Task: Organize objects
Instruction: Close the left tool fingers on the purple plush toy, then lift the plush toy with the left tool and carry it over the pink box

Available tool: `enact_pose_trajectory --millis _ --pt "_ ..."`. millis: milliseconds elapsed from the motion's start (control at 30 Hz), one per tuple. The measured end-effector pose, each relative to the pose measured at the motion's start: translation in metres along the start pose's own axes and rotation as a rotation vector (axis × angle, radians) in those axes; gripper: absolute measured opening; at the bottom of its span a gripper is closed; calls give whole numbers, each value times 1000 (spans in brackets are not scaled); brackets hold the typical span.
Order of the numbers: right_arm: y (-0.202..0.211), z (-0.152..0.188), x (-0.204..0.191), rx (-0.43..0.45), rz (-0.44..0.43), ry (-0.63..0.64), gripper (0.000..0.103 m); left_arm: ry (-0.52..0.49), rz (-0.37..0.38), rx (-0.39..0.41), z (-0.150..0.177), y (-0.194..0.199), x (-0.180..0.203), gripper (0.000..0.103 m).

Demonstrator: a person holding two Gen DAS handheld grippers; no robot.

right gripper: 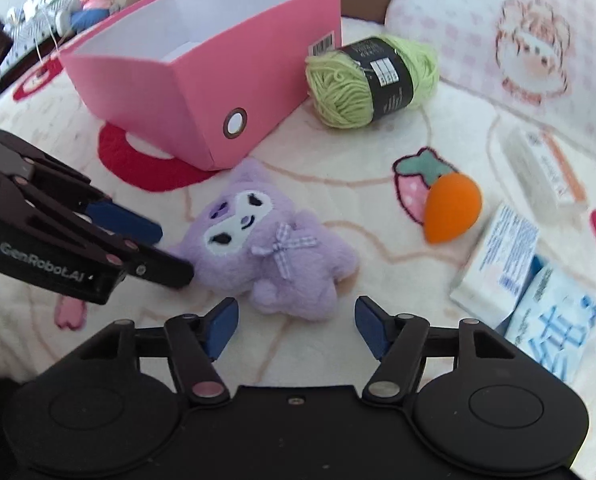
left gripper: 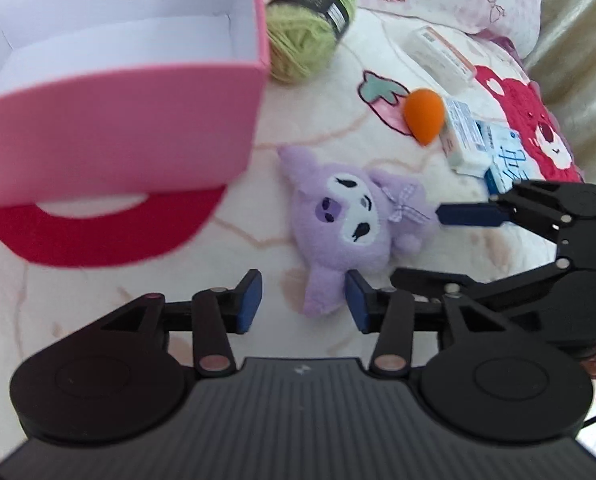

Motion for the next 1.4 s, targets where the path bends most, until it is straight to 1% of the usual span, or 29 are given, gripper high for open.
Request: enact_pose_trajectory --millis 67,133,200,267,333,400,433,467,500,533,567,633,700,733,767,833,967,1067,1167,1233,1267,1300,1333,1367,1400 --pt "1 -3 2 2 -30 -44 71 33 39 -1 -6 1 -3 45" --pt "2 -5 2 10 -60 -85 75 42 70 4 -10 2 -3 45" --pt "2 -8 1 10 -68 -116 79 53 97 11 -13 3 -1 48" --pt "3 -9 -2 5 -72 -145 81 71 128 5 -16 2 2 51" --pt "5 -11 -4 6 -76 -158 85 81 148 -4 -18 -2 5 51" --pt "5 -14 -7 7 -70 -161 86 77 139 2 -19 -7 8 51" --pt "3 -15 -7 8 -64 -164 87 75 107 11 -19 -10 9 51" --pt "1 -16 -7 9 -56 -174 87 73 61 24 -20 -14 9 58" --pt "-1 -17 -7 17 -43 -194 87 83 44 39 -21 -16 9 64" --pt "-2 -17 -6 32 -20 -228 87 101 58 45 -22 -16 7 64" --pt "-3 -16 -7 49 -8 -263 88 110 79 38 -23 -18 6 62" --pt "-9 -16 -11 61 5 -306 88 106 96 31 -24 -21 6 56" --pt "-12 -15 -14 69 41 -311 88 112 129 19 -24 -23 5 41" --pt "-13 -14 -14 74 51 -322 88 127 151 8 -23 -24 4 40" --pt "-14 -13 -13 77 54 -339 89 138 155 10 -23 -25 4 40" --pt "-16 -11 -10 79 52 -356 89 126 154 29 -21 -25 5 39" --pt "-19 -9 -12 88 79 -338 89 104 153 55 -16 -24 9 37" --pt "-20 -7 -16 102 97 -323 88 144 177 42 -15 -24 2 38" --pt "-19 -7 -23 110 132 -299 86 192 185 50 -12 -26 -3 41" --pt "-19 -7 -24 109 146 -299 86 205 185 56 -9 -28 -5 43" --pt "-20 -6 -23 110 152 -302 86 204 185 63 -9 -28 -5 43" --pt "-20 -5 -23 107 162 -311 91 196 184 68 -8 -28 -4 42" --pt "-22 -4 -22 99 173 -329 92 183 181 70 -7 -28 -3 41" --pt "-24 -2 -20 91 169 -353 92 173 177 70 -7 -27 -1 39" --pt "-24 -1 -19 101 162 -373 90 163 177 74 -6 -25 0 39"
Point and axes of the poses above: each gripper's, at about its wrist camera, not at the fingertips, and y roughly against the way its jaws point, x to its right, z to its underside, the point moved 4 cm from there along -y, roughly the way its jaws point, and after that the axes turned 15 degrees about y, right-handed, at the moved point
